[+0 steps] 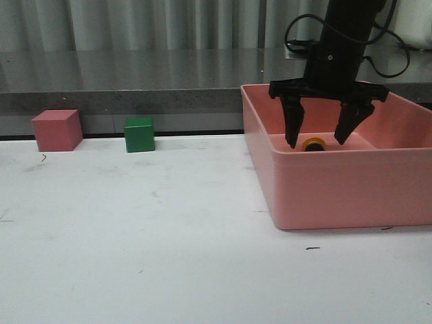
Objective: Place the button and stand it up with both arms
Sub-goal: 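Lower the right gripper into the pink bin around the yellow button, then close the right gripper on the button and lift it out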
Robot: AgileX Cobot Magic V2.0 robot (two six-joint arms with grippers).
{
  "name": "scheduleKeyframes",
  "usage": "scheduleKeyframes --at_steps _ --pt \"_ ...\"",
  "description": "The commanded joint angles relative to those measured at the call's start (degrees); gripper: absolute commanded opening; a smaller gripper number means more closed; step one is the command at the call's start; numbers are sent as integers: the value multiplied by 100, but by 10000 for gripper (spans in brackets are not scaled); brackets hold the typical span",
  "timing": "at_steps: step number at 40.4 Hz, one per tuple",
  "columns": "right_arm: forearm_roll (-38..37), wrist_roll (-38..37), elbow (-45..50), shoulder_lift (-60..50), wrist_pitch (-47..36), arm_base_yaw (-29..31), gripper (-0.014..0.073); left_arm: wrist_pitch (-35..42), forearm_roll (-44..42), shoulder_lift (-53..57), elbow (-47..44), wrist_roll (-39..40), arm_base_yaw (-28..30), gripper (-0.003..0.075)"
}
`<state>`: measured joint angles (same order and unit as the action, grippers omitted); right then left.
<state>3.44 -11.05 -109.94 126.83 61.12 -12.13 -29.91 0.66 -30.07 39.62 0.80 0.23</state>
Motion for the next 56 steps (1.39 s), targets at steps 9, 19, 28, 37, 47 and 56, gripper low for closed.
scheduleKeyframes --at_steps 9,19,28,37,47,56 --pt "-17 22 -181 -72 -79 44 538 403 9 -61 196 10 -33 384" --pt "-17 22 -181 121 -57 44 536 403 9 -61 196 10 -33 384" --pt "-17 22 -181 67 1 44 302 403 9 -61 196 10 -33 384" --pt "-17 22 -181 -210 9 44 227 403 9 -61 196 10 -33 384" --pt "-17 90 -168 -838 195 44 225 403 9 -61 196 10 -33 384" --pt "-34 180 473 -1701 50 23 225 403 9 -61 196 10 -33 384"
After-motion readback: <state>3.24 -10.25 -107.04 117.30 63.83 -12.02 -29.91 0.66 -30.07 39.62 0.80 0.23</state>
